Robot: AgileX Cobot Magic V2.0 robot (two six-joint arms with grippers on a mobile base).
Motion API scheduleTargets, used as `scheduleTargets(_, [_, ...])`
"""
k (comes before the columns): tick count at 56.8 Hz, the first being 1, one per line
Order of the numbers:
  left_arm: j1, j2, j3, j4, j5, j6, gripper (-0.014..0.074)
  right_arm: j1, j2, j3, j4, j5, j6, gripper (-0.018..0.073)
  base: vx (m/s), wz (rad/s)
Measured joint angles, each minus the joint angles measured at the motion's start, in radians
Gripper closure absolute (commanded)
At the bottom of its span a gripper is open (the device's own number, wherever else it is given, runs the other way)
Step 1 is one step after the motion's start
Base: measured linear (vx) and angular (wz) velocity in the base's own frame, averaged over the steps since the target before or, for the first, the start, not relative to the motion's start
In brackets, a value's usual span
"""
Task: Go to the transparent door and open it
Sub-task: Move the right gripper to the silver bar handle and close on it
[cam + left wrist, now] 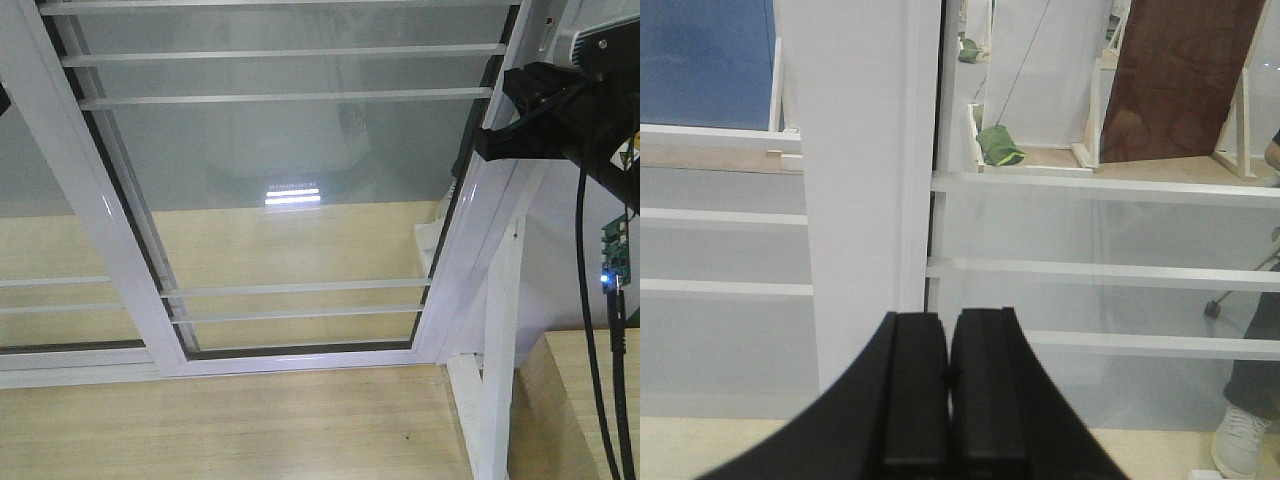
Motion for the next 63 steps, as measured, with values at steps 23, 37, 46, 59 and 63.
scheduleTargets(23, [0.000,0.000,0.000,0.000,-0.022,0.000,-0.0034,0.000,0.000,0.000,0.015,-0.058,0.000,-0.0159,0.00,0.00])
scheduleTargets(37, [0.000,0.000,0.000,0.000,-0.019,0.000,0.0015,-0.080,0.011,0.000,0.107,-0.081,0.000,-0.0101,0.00,0.00])
scheduleTargets(46, [0.000,0.000,0.000,0.000,-0.010,0.000,0.0022,-0.146,0.063,-0.002,0.101,-0.092,0.000,-0.0059,0.00,0.00])
scheduleTargets(59, [0.000,0.000,0.000,0.000,-0.009,0.000,0.0022,-0.156,0.231,-0.089,0.050,-0.092,0.000,-0.0039,0.00,0.00])
scheduleTargets(63, [0.000,0.000,0.000,0.000,-0.009,0.000,0.0022,-0.157,0.296,-0.143,0.047,-0.093,0.000,-0.0035,0.00,0.00])
